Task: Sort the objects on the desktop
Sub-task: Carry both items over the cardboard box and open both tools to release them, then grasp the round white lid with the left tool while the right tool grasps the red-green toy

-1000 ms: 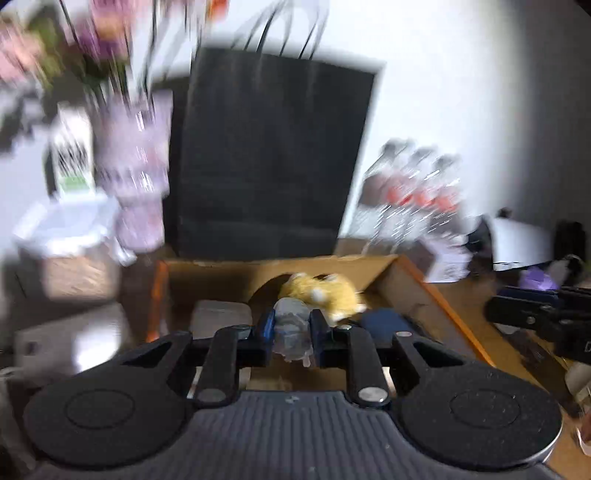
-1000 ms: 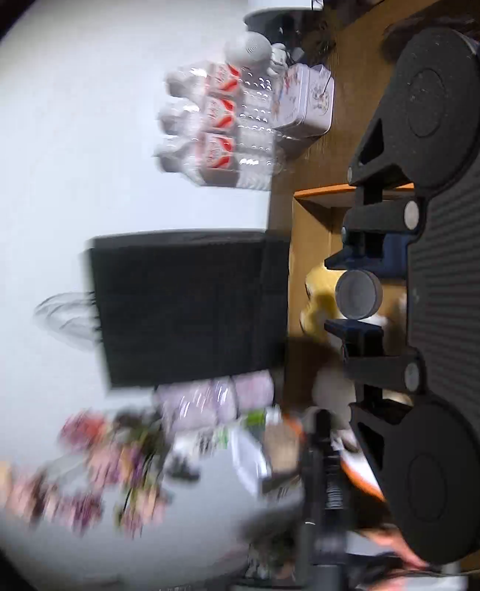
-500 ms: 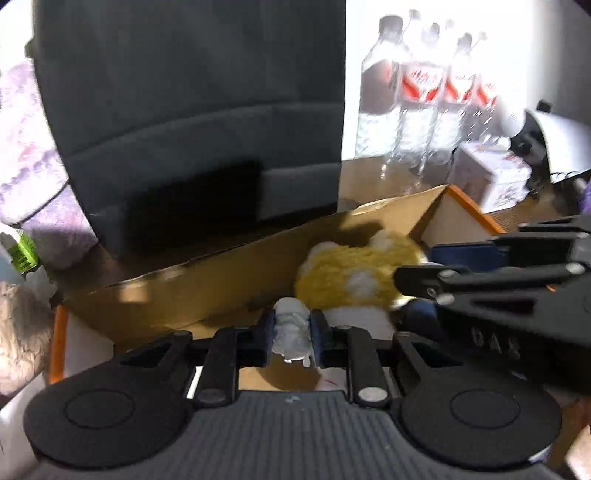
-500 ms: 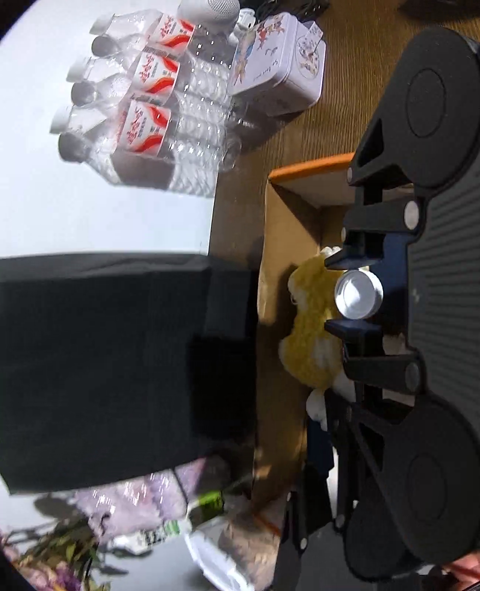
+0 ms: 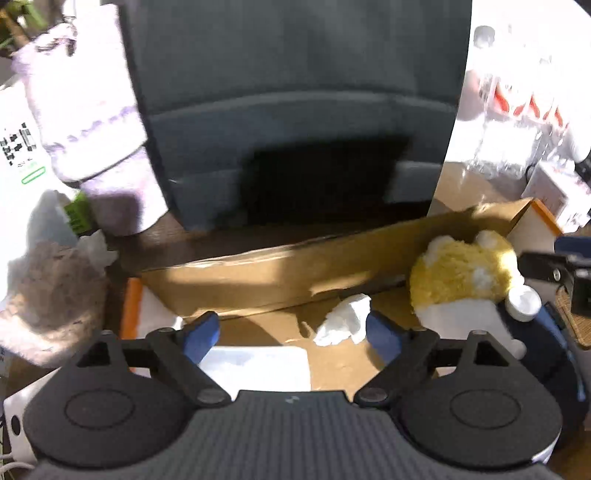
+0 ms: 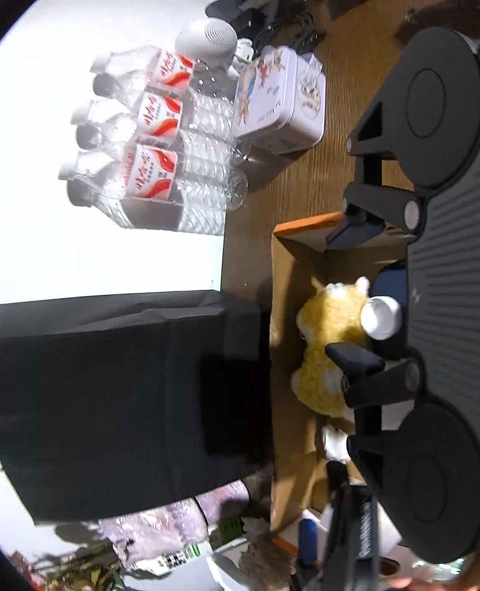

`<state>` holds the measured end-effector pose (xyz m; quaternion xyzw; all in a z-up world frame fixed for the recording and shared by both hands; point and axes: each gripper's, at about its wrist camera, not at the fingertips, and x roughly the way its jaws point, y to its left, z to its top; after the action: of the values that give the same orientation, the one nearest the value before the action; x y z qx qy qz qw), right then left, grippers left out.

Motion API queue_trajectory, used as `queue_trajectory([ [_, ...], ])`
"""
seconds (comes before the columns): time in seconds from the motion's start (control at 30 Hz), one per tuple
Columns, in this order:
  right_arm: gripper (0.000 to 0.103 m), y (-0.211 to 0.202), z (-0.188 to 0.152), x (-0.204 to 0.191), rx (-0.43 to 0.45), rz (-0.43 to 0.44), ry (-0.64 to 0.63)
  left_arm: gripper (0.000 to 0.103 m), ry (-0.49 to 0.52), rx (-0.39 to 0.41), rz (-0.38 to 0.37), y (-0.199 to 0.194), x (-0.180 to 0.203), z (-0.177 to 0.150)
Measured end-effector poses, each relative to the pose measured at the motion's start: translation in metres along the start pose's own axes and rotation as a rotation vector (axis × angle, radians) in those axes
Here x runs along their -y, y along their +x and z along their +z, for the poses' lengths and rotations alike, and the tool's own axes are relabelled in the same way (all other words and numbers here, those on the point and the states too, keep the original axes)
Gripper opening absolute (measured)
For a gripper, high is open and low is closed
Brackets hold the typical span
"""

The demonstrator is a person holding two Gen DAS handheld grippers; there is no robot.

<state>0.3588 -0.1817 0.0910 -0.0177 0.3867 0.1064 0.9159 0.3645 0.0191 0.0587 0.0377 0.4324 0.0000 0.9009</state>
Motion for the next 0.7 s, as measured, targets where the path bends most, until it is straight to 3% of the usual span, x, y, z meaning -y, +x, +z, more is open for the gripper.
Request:
queue_trajectory([
  [0.07, 0.066, -0.017, -0.004, -0.002, 0.005, 0.007, -0.015, 0.091, -0.003, 0.035, -0.024, -0.022, -0.004, -0.003],
  [0.13, 0.067, -0.038, -0.01, -0.005, 0.025, 0.014, -0.026, 0.098, -0.011, 0.072, -0.029, -0.05, -0.007, -0.008],
  [0.2, 0.071, -0.066, -0.026, -0.008, 0.061, 0.034, -0.027, 0.098, -0.023, 0.104, -0.049, -0.078, -0.011, -0.018],
  [0.27, 0.083, -0.097, -0.051, -0.013, 0.101, 0.07, -0.016, 0.101, -0.062, 0.158, -0.085, -0.115, -0.021, -0.04],
  [0.37, 0.085, -0.14, -0.106, -0.022, 0.143, 0.117, -0.015, 0.103, -0.123, 0.253, -0.18, -0.165, -0.027, -0.091],
  [0.43, 0.085, -0.165, -0.15, -0.03, 0.159, 0.124, -0.033, 0.103, -0.113, 0.275, -0.232, -0.185, -0.024, -0.127],
  [0.53, 0.087, -0.194, -0.21, -0.041, 0.179, 0.151, -0.048, 0.103, -0.157, 0.247, -0.226, -0.204, -0.016, -0.187],
  [0.6, 0.088, -0.207, -0.244, -0.045, 0.192, 0.174, -0.028, 0.103, -0.177, 0.284, -0.215, -0.22, -0.01, -0.228],
  [0.7, 0.088, -0.222, -0.289, -0.053, 0.191, 0.193, -0.038, 0.103, -0.207, 0.306, -0.121, -0.235, 0.005, -0.291],
])
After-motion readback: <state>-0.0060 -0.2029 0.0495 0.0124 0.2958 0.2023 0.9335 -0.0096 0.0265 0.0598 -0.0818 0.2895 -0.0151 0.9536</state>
